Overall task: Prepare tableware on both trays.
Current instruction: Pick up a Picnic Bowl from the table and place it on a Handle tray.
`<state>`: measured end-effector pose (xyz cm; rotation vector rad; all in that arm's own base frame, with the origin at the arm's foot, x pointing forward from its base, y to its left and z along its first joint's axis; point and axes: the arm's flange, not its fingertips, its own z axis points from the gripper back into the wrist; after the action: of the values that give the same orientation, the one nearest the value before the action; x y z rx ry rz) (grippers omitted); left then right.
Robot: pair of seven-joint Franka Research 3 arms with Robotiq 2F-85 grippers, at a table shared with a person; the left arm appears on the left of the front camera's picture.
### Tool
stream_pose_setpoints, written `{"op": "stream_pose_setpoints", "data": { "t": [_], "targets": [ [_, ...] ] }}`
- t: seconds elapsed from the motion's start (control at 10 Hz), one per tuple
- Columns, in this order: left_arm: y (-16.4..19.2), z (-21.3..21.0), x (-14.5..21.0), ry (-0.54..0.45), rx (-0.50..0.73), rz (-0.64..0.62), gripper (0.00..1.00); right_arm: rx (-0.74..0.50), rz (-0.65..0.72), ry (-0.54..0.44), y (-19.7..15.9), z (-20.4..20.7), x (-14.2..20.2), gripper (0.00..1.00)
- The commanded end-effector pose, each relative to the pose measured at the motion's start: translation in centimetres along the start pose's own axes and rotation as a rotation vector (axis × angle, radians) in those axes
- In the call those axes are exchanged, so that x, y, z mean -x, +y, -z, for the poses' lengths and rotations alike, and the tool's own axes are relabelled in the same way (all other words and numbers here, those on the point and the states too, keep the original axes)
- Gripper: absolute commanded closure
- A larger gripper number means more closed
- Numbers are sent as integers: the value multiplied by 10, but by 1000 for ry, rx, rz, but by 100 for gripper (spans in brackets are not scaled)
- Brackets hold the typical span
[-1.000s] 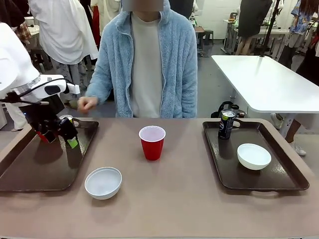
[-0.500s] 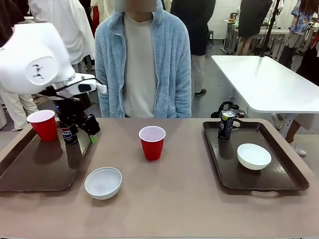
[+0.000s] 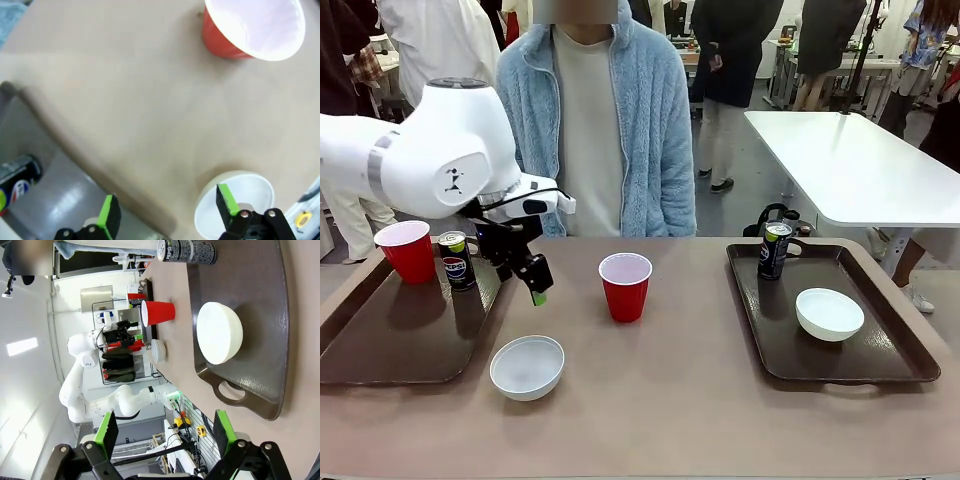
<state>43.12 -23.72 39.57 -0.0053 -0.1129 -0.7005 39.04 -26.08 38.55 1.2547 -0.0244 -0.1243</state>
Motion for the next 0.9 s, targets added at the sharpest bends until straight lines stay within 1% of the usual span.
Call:
{"op": "stream_pose_setpoints", "data": {
  "t": [0.0, 0.1, 0.2, 0.3, 0.4, 0.7, 0.8],
  "targets": [
    [-2, 15, -1, 17, 59, 54, 0, 5, -9, 15, 0, -1, 3, 0],
    [-2, 24, 2, 54, 83, 98, 0, 5, -9, 15, 0, -1, 3, 0],
    [-4, 30, 8, 95, 63, 129, 0, 5, -9, 15, 0, -1, 3, 0],
    [-2, 19, 17, 93, 56, 132, 0, 5, -9, 15, 0, -1, 3, 0],
    [-6, 30, 3, 61, 50, 82, 0, 5, -9, 15, 0, -1, 3, 0],
    [-6, 30, 3, 61, 50, 82, 0, 5, -9, 15, 0, -1, 3, 0],
    [-5, 31, 6, 77, 54, 99, 0, 5, -9, 15, 0, -1, 3, 0]
  ]
}}
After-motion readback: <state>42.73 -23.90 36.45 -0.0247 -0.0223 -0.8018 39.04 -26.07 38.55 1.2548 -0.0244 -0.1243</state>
